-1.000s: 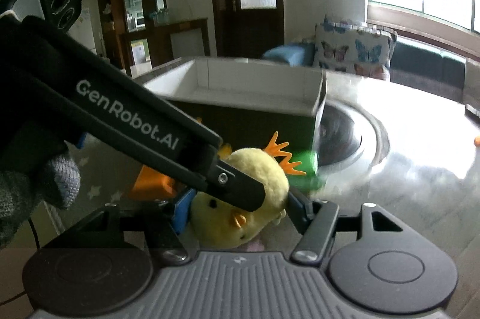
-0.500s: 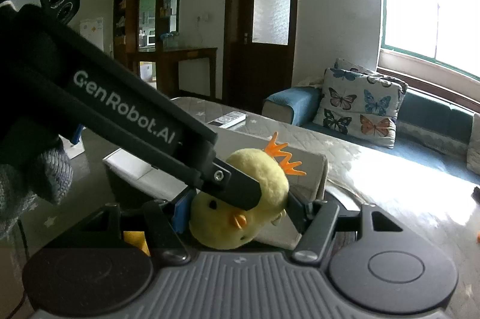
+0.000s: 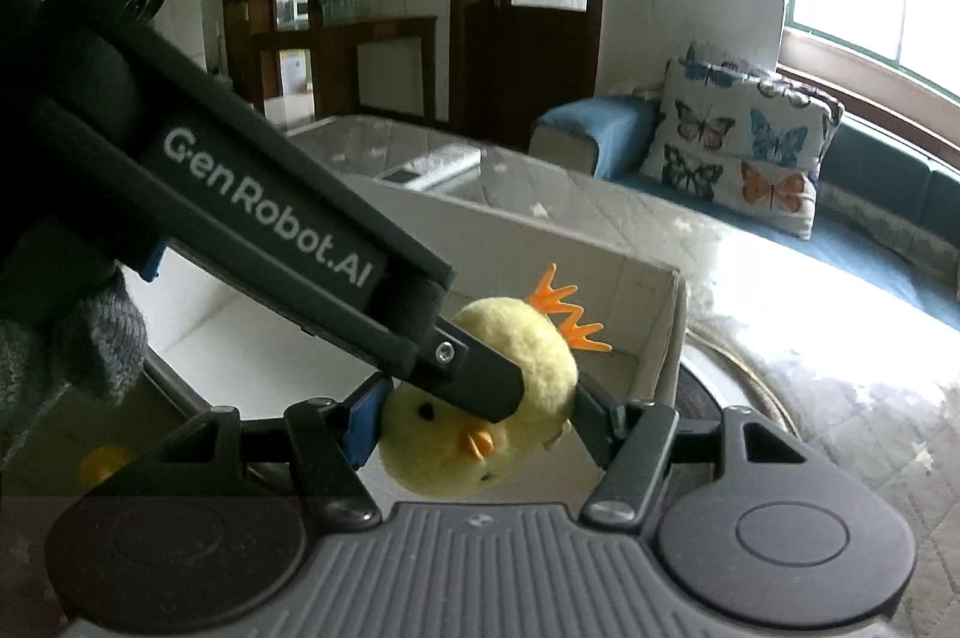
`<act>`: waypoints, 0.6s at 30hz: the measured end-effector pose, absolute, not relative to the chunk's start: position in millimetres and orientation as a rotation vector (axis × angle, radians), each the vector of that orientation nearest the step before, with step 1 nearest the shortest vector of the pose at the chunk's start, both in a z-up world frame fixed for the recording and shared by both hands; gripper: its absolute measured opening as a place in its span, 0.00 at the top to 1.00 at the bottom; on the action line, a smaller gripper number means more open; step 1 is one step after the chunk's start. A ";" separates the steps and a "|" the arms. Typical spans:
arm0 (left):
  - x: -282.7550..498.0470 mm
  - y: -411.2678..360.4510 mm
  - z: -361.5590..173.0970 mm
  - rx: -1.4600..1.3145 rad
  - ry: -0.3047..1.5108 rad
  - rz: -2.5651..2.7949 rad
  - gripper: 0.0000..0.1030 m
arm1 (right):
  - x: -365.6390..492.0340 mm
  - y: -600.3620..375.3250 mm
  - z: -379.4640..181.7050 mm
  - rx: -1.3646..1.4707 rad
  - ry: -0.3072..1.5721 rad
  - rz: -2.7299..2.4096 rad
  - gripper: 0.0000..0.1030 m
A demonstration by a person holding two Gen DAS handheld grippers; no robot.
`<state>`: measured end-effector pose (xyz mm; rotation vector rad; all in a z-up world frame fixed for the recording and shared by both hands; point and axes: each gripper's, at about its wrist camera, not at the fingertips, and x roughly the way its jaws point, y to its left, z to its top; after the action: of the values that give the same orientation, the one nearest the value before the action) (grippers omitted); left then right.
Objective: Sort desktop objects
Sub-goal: 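Carry the plush chick with the left gripper over the cardboard box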
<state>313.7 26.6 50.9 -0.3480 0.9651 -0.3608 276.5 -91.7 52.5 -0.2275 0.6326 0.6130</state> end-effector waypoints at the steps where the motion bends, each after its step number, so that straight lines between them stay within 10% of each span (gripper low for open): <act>1: 315.9 28.1 47.9 -0.355 0.972 -0.361 0.62 | 279.2 -90.5 50.2 -0.233 0.643 0.613 0.37; 18: 318.1 34.5 47.3 -0.359 0.966 -0.336 0.63 | 285.0 -86.9 46.5 -0.256 0.678 0.586 0.36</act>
<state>318.1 34.5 47.3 -0.3592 0.9663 -0.3361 285.0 -86.9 46.5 -0.2564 0.6780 0.5857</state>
